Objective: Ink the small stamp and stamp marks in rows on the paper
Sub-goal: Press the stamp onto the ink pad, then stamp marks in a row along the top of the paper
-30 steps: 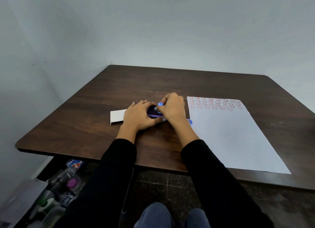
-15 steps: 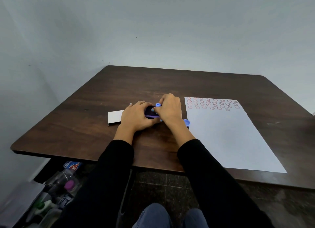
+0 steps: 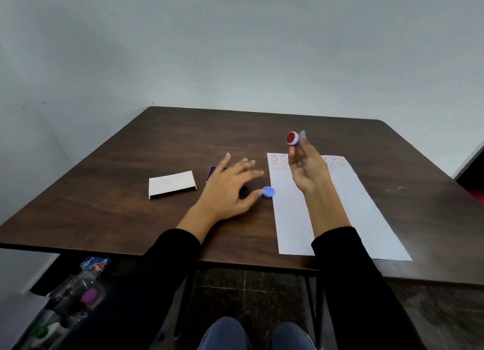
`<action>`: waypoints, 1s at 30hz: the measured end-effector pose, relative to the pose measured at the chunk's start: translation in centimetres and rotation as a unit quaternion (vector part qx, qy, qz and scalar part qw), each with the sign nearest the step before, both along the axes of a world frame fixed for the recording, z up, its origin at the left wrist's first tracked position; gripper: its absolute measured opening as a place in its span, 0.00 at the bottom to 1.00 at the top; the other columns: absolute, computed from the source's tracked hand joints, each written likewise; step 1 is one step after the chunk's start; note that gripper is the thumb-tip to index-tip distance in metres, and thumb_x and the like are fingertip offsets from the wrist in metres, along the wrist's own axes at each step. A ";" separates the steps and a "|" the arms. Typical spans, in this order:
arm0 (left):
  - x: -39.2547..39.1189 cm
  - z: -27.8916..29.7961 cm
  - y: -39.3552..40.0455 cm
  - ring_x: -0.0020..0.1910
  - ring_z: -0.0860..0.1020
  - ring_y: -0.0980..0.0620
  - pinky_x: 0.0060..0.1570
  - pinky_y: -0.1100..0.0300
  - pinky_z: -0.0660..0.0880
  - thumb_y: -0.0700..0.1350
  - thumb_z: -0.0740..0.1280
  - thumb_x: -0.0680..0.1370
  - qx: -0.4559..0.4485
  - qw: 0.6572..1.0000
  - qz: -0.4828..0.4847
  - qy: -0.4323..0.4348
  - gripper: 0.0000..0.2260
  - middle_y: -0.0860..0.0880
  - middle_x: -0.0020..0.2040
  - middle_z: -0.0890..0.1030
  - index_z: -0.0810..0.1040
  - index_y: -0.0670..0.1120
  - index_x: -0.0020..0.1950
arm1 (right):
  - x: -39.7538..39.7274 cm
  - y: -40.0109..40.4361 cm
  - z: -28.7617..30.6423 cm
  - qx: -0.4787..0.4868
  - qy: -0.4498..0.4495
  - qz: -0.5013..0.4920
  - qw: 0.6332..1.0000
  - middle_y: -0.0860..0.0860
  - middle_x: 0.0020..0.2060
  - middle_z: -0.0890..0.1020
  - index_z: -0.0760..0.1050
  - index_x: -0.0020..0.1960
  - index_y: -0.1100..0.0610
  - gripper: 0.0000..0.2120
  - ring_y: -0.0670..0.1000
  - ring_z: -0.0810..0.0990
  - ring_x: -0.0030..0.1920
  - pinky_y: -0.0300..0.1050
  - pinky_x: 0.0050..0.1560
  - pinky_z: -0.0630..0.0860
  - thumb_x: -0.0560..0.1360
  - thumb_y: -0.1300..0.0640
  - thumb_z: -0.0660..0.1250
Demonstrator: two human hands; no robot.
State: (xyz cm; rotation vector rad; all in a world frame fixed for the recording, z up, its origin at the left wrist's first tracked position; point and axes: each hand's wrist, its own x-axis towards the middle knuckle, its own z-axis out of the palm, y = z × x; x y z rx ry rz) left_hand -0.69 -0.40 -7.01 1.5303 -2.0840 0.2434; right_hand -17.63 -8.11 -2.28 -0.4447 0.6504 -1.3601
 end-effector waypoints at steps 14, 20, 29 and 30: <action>-0.2 -0.5 0.1 0.68 0.71 0.53 0.75 0.50 0.55 0.58 0.66 0.72 0.005 0.999 0.037 -0.038 0.13 0.51 0.64 0.78 0.83 0.53 0.48 | -2.6 -0.7 -2.8 0.069 -0.178 0.043 0.981 0.61 0.43 0.85 0.78 0.50 0.64 0.10 0.53 0.86 0.37 0.40 0.36 0.83 0.71 0.61 0.71; -1.1 -0.5 -0.2 0.72 0.66 0.55 0.76 0.49 0.49 0.59 0.62 0.75 0.024 0.999 0.013 -0.043 0.19 0.54 0.66 0.76 0.74 0.54 0.64 | -2.6 -0.4 -2.8 0.074 -0.194 0.039 0.977 0.61 0.43 0.83 0.79 0.47 0.65 0.07 0.54 0.85 0.35 0.41 0.33 0.82 0.71 0.63 0.71; -3.4 0.7 -2.1 0.72 0.66 0.54 0.75 0.47 0.42 0.57 0.58 0.78 0.089 0.993 0.012 -0.083 0.16 0.53 0.64 0.79 0.77 0.53 0.60 | -2.7 -0.2 -2.6 0.076 -0.224 0.038 0.971 0.61 0.39 0.85 0.77 0.52 0.65 0.11 0.53 0.85 0.34 0.41 0.33 0.82 0.71 0.62 0.71; -3.6 0.8 -2.2 0.72 0.66 0.54 0.75 0.47 0.41 0.58 0.58 0.78 0.099 0.990 0.017 -0.097 0.17 0.53 0.63 0.79 0.77 0.53 0.60 | -2.8 -0.2 -2.6 0.077 -0.229 0.037 0.970 0.61 0.42 0.84 0.77 0.52 0.64 0.12 0.53 0.85 0.35 0.40 0.33 0.82 0.71 0.62 0.72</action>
